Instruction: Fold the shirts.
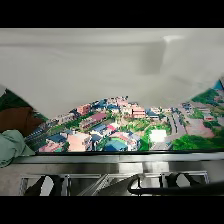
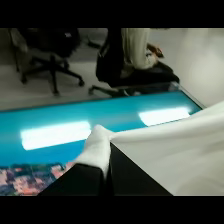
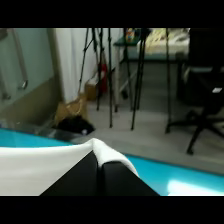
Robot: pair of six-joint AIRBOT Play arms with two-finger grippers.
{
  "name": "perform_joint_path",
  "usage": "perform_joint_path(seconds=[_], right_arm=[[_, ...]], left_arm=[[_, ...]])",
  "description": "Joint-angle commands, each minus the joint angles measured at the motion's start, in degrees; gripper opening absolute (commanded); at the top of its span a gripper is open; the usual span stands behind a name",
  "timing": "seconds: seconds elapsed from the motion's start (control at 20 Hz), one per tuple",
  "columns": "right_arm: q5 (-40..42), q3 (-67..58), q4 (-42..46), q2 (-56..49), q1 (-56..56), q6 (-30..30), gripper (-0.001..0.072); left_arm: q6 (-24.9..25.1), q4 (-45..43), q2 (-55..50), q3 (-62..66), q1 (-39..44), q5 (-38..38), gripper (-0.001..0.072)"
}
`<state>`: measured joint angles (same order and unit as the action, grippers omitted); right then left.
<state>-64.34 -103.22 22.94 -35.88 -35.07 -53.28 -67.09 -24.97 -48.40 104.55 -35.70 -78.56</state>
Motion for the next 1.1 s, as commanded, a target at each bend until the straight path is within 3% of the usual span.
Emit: perform_joint_path(seconds=[0.0,0.2,0.45,0.75,0.9,1.05], right_arm=[[5.57,-5.40,4.74,1.09,-0.61,0.17,0.0015],[-6.34,-3.26,-2.78,-7.34,-0.55,0.20,0.0014],[-11.54,11.26,-4.26,-22.95,5.11,3.56,0.0014],[1.18,19.17,2.21,-43.63,13.79,8.83,0.0014],[8.92,18.21,0.44,-48.61,14.08,11.06,0.0014],[8.79,15.04,2.29,-50.88,13.51,11.54,0.0014]], left_arm=[[-1.51,0.48,-0.66,7.61,-2.80,-0.39,0.0008],[-1.42,-0.22,-9.94,1.99,7.34,-6.78,0.0008],[-0.15,-21.68,-23.52,-14.25,24.11,-1.79,0.0008],[1.07,-25.05,-43.74,-19.45,27.80,12.85,0.0008],[1.03,-25.05,-52.00,-12.74,27.80,12.98,0.0008],[-0.20,-25.16,-57.59,-6.34,27.80,11.72,0.0008]])
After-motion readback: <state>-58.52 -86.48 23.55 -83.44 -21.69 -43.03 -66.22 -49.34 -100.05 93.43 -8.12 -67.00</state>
